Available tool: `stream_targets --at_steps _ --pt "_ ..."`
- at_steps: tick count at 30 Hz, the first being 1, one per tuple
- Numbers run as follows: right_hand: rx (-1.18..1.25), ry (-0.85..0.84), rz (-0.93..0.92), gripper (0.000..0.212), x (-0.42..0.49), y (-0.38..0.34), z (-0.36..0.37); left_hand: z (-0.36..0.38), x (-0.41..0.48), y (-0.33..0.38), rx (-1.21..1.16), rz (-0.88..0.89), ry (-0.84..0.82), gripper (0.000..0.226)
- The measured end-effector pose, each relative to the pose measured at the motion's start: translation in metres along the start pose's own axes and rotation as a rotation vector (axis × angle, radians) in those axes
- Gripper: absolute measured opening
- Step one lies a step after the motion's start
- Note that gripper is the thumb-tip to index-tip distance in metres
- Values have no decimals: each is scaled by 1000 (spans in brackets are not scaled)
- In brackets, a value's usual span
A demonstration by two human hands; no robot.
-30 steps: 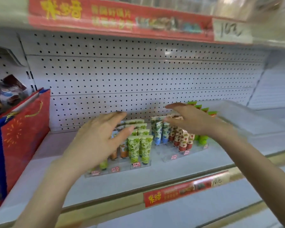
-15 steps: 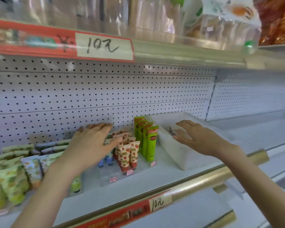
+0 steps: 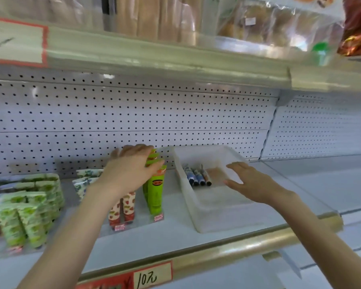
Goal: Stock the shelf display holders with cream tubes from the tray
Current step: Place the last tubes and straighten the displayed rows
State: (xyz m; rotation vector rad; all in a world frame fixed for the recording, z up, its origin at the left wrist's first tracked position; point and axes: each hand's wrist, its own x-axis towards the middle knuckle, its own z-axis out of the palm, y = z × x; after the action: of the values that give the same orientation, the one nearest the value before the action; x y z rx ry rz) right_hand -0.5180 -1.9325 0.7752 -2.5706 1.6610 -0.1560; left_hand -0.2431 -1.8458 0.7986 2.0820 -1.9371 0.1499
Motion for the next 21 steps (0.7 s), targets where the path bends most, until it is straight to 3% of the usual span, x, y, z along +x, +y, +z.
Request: stream_targets --at_steps 6,13,21 --pt "-56 -68 16 48 42 -2 5 7 52 32 67 64 -96 57" --pt "48 -115 82 54 89 9 18 28 79 56 103 123 -146 50" --pt "369 -232 132 47 157 26 57 54 93 70 146 127 -176 49"
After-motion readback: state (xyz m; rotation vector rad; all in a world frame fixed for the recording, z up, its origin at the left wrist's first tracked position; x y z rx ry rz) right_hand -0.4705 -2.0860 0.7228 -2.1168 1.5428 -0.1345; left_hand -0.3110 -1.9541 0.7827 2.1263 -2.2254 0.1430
